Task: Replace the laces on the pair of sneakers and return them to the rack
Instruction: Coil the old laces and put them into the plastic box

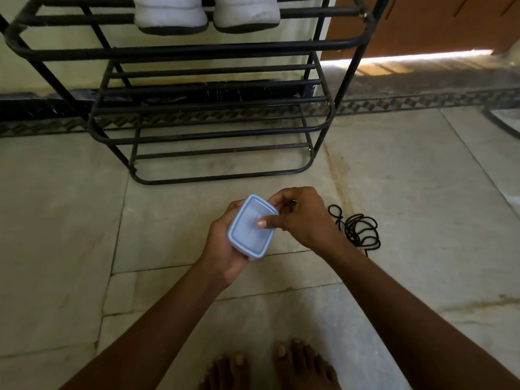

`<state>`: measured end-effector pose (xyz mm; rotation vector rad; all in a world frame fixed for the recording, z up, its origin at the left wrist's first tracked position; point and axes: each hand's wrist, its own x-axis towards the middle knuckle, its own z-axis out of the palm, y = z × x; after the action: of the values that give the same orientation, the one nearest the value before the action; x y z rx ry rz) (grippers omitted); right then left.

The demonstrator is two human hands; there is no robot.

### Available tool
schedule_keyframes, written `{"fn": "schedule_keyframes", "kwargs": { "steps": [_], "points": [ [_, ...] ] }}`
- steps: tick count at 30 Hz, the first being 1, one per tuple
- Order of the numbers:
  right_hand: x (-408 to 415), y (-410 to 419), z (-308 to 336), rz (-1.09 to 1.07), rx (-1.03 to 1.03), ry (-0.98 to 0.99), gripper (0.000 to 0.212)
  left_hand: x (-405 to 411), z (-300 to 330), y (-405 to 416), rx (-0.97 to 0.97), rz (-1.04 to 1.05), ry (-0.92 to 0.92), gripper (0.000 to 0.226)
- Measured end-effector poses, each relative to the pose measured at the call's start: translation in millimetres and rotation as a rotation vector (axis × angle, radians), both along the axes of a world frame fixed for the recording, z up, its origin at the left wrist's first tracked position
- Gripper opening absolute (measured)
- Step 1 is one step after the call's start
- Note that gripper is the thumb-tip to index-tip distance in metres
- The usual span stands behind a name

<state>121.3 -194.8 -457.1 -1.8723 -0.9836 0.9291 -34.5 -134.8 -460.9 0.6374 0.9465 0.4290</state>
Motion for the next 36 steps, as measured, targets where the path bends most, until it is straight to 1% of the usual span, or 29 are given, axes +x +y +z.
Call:
{"fn": "schedule_keyframes", "kwargs": {
  "steps": [4, 8, 11, 16, 18, 21, 23, 28, 32, 36],
  "points": [
    [-6, -1, -8, -0.067, -0.058, 0.07, 0.041, 0, -4, -2, 0.019, 0.077, -0.03, 0.029],
    [-5, -2, -6, -0.115, -0.125, 0.084, 0.042, 2, -5, -9, 0.056, 0.113, 0.027, 0.024],
    [-4, -4, -1, -0.123, -0.143, 0.093, 0.042, 4, -4, -12, 0.131, 0.115, 0.085, 0.021],
    [-7, -4, 6, -0.094, -0.097, 0.059, 0.038, 2, -1, -11, 0.172, 0.127, 0.115, 0.019],
    [-2, -5, 9, -0.025, -0.079, 0.021, 0.038, 2, 1, -11, 0.175, 0.103, 0.096, 0.019],
    [10, -8, 11, 0.14, -0.02, -0.045, 0.04, 4, -1, -11, 0.192, 0.03, 0.085, 0.018],
    [15, -9, 11, 0.193, 0.027, -0.058, 0.042, 6, -3, -15, 0.156, 0.014, 0.098, 0.02],
    [19, -5, 6, 0.201, 0.092, -0.043, 0.043, 12, -9, -15, 0.114, 0.051, 0.116, 0.019],
    [25, -2, 1, 0.207, 0.112, -0.007, 0.049, 14, -10, -9, 0.131, 0.005, 0.121, 0.019],
    [25, 1, -4, 0.191, 0.17, -0.05, 0.045, 15, -14, -7, 0.131, -0.005, 0.131, 0.02]
  ]
}}
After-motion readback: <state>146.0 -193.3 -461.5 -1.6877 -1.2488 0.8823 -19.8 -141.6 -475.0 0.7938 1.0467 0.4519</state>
